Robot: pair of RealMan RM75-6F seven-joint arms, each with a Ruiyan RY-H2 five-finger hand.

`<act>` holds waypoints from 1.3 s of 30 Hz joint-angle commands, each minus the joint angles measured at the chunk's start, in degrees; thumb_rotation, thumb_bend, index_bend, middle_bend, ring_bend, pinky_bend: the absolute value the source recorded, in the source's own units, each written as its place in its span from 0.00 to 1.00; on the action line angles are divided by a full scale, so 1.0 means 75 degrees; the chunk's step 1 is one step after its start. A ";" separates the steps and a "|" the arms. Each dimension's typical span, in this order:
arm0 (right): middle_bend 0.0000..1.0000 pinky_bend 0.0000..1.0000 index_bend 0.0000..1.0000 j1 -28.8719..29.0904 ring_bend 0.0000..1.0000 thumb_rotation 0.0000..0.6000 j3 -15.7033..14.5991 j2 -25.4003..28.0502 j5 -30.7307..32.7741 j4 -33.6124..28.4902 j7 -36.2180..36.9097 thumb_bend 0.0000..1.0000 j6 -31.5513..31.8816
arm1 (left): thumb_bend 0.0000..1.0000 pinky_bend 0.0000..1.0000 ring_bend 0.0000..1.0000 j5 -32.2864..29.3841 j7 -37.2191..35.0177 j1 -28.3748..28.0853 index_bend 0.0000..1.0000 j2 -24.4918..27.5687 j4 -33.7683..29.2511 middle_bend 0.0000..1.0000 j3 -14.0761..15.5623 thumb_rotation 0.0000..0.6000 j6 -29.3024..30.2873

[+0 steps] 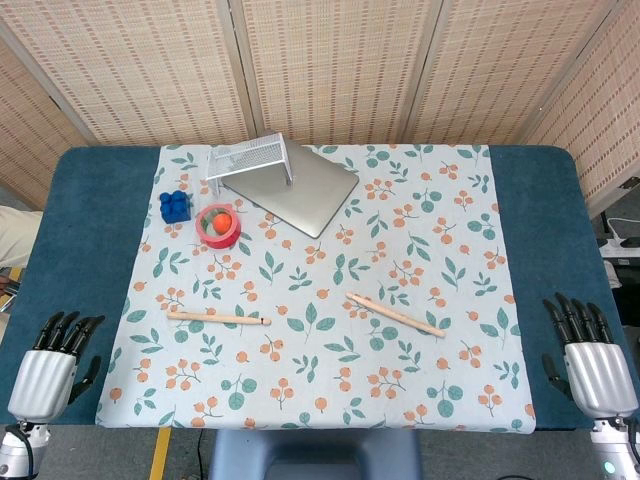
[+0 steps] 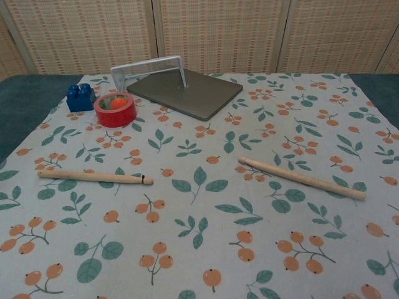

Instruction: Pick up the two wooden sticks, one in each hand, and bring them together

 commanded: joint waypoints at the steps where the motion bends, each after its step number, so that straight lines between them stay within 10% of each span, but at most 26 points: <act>1: 0.00 0.00 0.00 0.0010 0.00 1.00 -0.0007 -0.0038 0.0002 0.0003 -0.0059 0.38 -0.0033 | 0.45 0.16 0.13 -0.0194 0.0260 0.0020 0.14 0.0009 -0.0032 0.20 0.0006 1.00 -0.0192; 39: 0.00 0.00 0.00 0.0148 0.00 1.00 0.0025 -0.0329 0.0116 0.0205 -0.0335 0.38 -0.0312 | 0.45 0.15 0.18 -0.0370 0.3383 -0.2194 0.32 -0.3231 0.2736 0.35 -0.0433 1.00 -0.2868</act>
